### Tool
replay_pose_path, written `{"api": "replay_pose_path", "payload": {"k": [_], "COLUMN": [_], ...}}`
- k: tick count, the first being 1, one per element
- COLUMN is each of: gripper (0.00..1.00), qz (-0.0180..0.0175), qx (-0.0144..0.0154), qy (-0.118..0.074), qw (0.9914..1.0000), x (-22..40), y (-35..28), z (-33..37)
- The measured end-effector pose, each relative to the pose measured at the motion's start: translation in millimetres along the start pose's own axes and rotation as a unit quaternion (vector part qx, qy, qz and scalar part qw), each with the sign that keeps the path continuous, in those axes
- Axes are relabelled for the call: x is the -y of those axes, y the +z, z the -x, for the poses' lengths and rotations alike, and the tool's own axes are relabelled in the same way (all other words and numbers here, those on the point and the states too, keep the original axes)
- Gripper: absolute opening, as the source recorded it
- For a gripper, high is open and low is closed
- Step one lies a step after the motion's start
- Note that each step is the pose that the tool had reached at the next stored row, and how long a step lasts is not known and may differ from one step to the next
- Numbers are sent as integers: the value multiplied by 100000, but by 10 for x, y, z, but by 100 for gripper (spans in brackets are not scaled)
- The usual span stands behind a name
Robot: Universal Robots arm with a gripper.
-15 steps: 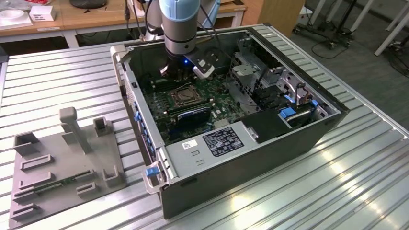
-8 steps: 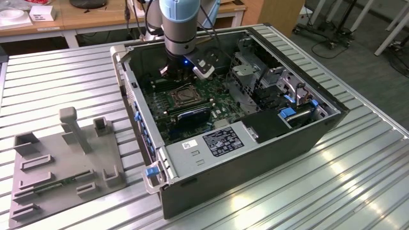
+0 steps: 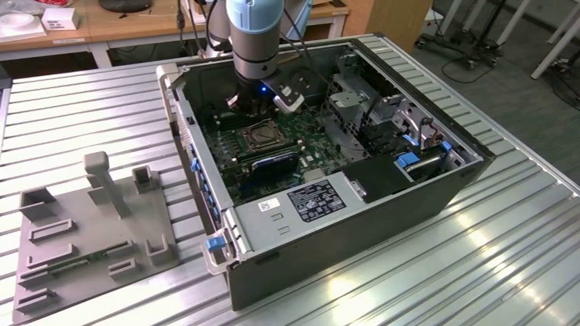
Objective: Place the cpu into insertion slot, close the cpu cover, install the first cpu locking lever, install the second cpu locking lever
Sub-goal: 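Install the first cpu locking lever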
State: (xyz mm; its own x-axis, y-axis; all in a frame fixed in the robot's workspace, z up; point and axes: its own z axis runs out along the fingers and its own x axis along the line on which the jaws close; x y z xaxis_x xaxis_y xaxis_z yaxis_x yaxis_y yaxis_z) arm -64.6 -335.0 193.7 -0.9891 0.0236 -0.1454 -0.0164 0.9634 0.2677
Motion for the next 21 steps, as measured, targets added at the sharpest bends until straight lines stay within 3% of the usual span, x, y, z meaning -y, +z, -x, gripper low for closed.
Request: {"api": "replay_pose_path", "payload": {"k": [21], "gripper": [11], "qz": [-5], "qx": [-2], "qy": [2], "qw": [100000], "x": [13], "y": [45], "z": [-7]}}
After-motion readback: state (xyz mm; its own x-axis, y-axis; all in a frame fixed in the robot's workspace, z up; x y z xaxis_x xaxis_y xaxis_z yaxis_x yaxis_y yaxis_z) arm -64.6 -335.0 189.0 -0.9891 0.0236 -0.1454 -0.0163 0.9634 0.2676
